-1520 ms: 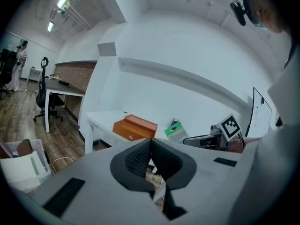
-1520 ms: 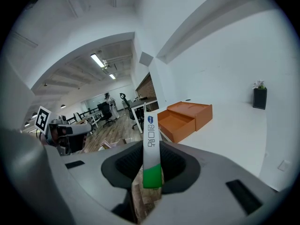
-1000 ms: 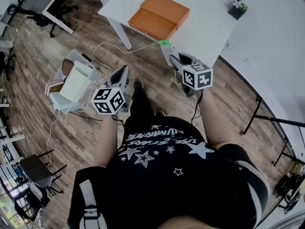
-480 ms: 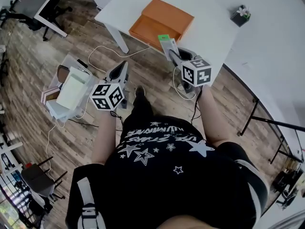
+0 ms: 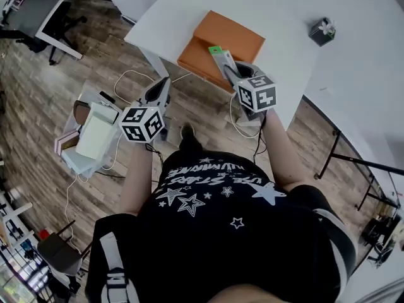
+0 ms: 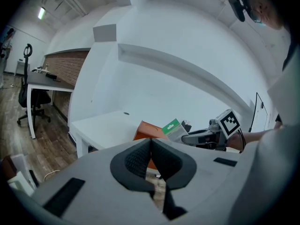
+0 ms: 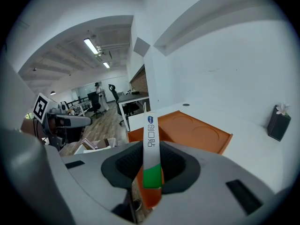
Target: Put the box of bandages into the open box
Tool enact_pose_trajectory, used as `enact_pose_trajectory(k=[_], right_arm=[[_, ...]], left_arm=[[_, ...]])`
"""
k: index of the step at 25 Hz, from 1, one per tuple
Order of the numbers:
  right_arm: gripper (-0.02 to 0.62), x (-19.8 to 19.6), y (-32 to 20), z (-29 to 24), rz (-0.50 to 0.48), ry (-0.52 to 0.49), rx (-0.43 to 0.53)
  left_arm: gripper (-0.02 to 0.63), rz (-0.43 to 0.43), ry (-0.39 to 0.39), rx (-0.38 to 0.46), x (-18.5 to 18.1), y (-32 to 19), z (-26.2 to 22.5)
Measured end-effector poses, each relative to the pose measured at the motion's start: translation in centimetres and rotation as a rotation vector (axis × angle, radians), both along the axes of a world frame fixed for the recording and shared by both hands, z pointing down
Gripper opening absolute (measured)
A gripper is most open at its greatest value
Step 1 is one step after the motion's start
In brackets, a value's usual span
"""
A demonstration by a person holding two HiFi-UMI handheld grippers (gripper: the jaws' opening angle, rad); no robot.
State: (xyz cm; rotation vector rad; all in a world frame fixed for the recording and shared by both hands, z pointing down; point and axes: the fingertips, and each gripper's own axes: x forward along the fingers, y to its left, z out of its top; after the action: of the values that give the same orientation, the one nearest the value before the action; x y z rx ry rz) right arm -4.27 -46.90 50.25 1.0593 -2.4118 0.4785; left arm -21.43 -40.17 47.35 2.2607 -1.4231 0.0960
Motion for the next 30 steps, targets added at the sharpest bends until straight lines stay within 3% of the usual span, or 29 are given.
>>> enact_pose_trajectory(k=[13,30], right_arm=[[0.114,-3.8,-5.2,5.3,-0.056,0.249,-0.07],[0.114,-6.2,-8.0,7.6,-0.054,0.335,-0.093]], left_arm=[[0.02,0.049,0.032,-0.03,-3.8,-8.3,1.2],[0.02,0.098,0.041,-0.063,-4.6,-12.2,2.7]])
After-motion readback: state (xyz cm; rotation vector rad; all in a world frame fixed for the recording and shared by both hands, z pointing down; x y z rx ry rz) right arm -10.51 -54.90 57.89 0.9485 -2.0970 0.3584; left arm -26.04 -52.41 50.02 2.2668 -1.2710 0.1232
